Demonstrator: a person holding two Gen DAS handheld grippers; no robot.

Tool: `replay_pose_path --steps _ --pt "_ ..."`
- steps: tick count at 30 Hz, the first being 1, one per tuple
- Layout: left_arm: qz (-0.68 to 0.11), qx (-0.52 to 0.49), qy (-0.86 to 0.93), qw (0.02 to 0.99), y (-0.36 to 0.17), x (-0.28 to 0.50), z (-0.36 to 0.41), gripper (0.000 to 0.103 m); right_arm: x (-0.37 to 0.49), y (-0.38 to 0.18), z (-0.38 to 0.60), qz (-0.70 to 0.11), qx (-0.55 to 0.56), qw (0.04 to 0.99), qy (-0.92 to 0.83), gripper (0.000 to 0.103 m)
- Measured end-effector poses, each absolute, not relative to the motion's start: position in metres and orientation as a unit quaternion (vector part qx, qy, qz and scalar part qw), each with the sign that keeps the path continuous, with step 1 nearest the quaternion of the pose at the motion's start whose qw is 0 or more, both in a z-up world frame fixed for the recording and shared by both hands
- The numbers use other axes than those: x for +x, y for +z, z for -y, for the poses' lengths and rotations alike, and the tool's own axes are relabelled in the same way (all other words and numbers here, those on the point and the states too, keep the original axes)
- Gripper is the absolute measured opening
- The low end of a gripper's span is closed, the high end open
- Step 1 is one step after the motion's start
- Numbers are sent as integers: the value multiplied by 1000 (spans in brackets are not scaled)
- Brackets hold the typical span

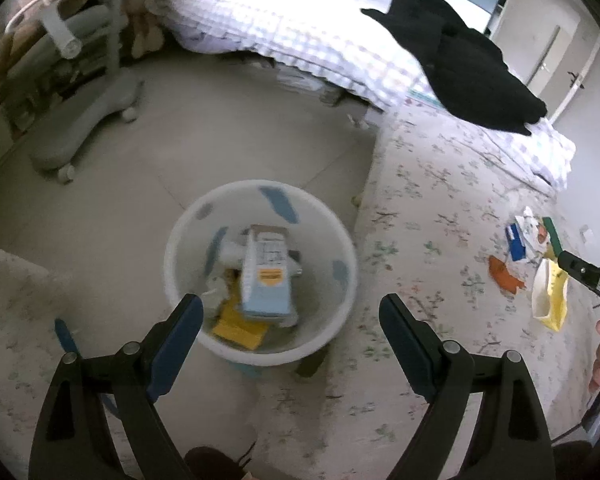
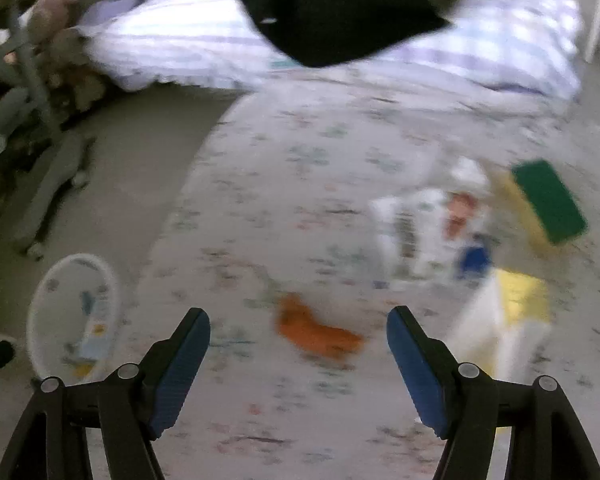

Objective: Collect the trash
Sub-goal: 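Grasp the yellow-and-white wrapper with the right tool while the left tool grasps the orange peel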

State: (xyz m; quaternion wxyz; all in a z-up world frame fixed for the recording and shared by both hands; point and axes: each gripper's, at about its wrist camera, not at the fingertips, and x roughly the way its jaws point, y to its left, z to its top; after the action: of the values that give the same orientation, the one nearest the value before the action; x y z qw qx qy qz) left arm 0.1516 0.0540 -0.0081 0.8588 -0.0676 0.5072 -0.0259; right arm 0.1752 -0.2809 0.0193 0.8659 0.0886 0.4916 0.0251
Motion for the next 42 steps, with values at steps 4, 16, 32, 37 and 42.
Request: replay_pose_path --steps 4,16,32,37,42 --pt "-510 -57 -42 857 -7 154 -29 92 170 13 317 -498 96 862 -11 78" --pt "-525 -34 -87 846 -14 170 54 91 170 -25 369 -536 113 835 -53 77" --pt "-537 -28 -145 830 -38 189 156 91 157 -18 415 -535 154 829 -49 11" --pt "-533 -61 -169 827 -44 197 177 76 143 -6 434 -522 159 836 -57 11" --pt "-546 -90 -173 815 -58 205 188 52 133 1 452 -517 165 838 -64 11"
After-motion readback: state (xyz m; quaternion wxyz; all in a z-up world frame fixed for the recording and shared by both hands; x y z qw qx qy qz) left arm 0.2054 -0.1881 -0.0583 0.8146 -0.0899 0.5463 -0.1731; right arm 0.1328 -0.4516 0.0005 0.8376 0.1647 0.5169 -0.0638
